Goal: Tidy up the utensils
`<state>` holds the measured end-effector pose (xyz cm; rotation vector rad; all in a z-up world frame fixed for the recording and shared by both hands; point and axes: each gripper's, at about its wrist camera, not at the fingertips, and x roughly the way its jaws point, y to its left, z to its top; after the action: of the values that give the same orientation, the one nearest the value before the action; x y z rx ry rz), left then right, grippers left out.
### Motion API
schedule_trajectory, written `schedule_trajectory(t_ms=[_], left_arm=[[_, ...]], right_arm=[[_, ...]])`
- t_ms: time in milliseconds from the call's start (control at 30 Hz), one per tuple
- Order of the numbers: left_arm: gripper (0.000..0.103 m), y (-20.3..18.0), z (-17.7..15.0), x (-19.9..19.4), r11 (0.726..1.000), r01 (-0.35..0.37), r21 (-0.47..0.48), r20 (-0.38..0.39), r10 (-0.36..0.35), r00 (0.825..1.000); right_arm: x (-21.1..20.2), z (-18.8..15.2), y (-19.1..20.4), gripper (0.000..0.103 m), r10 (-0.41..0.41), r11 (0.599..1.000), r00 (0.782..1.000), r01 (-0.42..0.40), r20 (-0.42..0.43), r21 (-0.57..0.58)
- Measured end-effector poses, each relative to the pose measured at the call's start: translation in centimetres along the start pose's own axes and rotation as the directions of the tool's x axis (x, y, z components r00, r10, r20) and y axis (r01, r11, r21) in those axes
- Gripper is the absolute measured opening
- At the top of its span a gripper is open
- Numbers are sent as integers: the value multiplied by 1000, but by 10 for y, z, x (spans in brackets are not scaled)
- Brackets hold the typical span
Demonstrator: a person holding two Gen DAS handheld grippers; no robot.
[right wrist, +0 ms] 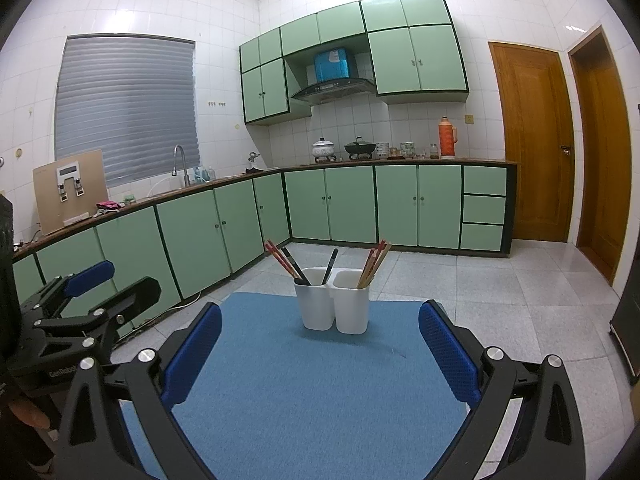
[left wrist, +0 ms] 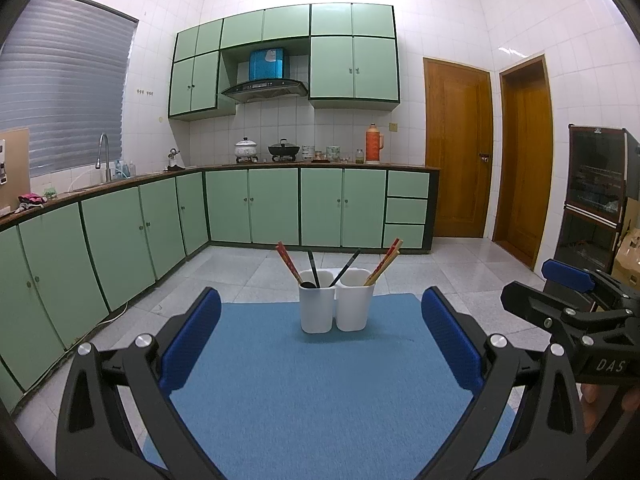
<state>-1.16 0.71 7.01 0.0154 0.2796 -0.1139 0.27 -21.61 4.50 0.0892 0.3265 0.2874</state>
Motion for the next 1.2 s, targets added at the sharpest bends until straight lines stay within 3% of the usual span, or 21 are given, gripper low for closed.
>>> schedule_trajectory(t_ms=[1200], left_arm=[[97, 3, 4, -3, 1000, -5, 0, 6, 5, 1000]], right_arm=[[0, 2, 2, 97, 1, 1000, 1000, -1, 0, -2]])
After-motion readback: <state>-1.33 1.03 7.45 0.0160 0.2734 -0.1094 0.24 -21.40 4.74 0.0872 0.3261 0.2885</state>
